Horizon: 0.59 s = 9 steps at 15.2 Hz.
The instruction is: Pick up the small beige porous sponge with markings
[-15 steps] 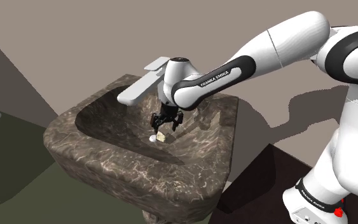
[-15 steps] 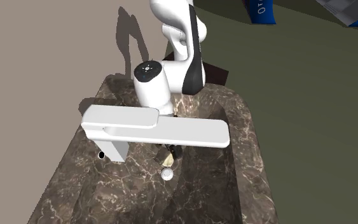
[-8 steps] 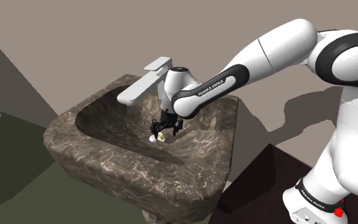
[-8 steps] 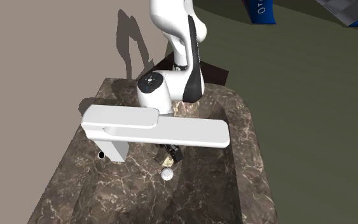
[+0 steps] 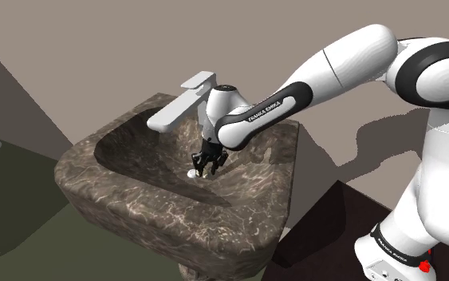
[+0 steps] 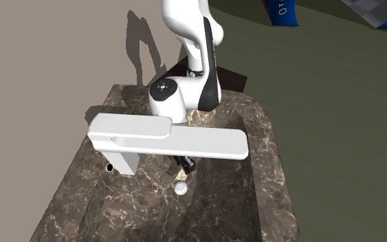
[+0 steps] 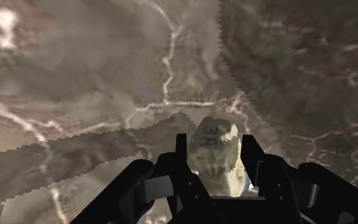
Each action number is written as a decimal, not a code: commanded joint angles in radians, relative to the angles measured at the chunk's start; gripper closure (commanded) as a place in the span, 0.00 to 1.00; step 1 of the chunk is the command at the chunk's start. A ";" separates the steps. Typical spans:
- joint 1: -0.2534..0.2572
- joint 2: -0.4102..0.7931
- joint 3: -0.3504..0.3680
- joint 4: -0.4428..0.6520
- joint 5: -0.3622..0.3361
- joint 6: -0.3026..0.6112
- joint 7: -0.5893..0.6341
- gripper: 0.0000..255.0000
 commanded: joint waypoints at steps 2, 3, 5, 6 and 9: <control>0.000 0.002 -0.001 0.000 0.000 0.000 0.000 1.00; 0.000 0.000 -0.001 0.001 0.000 -0.002 0.000 1.00; -0.002 -0.016 0.001 0.006 0.002 -0.024 0.001 1.00; -0.003 -0.025 0.002 0.009 0.003 -0.035 0.001 1.00; -0.005 -0.048 0.003 0.020 0.007 -0.069 0.002 1.00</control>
